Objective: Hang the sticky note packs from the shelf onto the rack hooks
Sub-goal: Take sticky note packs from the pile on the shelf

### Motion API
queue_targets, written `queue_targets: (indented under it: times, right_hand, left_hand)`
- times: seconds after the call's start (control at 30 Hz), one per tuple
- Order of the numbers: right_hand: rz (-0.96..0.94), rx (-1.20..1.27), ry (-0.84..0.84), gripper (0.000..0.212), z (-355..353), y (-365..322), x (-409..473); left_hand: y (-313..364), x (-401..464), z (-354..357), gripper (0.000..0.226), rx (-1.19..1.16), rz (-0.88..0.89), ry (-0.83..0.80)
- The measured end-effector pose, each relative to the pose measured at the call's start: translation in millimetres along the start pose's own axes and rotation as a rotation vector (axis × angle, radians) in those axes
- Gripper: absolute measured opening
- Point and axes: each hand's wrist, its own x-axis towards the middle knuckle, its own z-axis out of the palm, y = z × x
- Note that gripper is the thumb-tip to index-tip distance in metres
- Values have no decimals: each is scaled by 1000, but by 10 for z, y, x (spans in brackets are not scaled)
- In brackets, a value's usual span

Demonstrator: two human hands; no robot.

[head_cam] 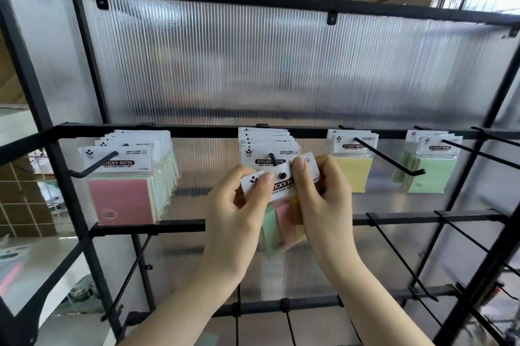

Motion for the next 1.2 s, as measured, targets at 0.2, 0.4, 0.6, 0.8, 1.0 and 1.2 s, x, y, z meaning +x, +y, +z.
queue_targets:
  times: [0.2,0.4,0.6,0.8,1.0,1.2]
  right_hand:
    - [42,-62,33,29,6,158,-4]
    - [128,-116,77,39,-33,424,96]
    - [229,-125,21,29,-37,666,243]
    - [280,-148,-51,18,-16,712,417]
    - [404,-127,-143,27,-111,839,291]
    - [535,-273,-327,28,-275,1155,-36]
  left_hand:
    - [-183,71,6,19,237,19,65]
    - [-449,303,-131,69,425,13,136]
    - [-644,422,-166,58,417,-148,53]
    - [-757,502,-112,50,424,-197,51]
    - [-813,364,-128,55,423,-272,97]
    - [-898,-93,-352,37,515,-399,161]
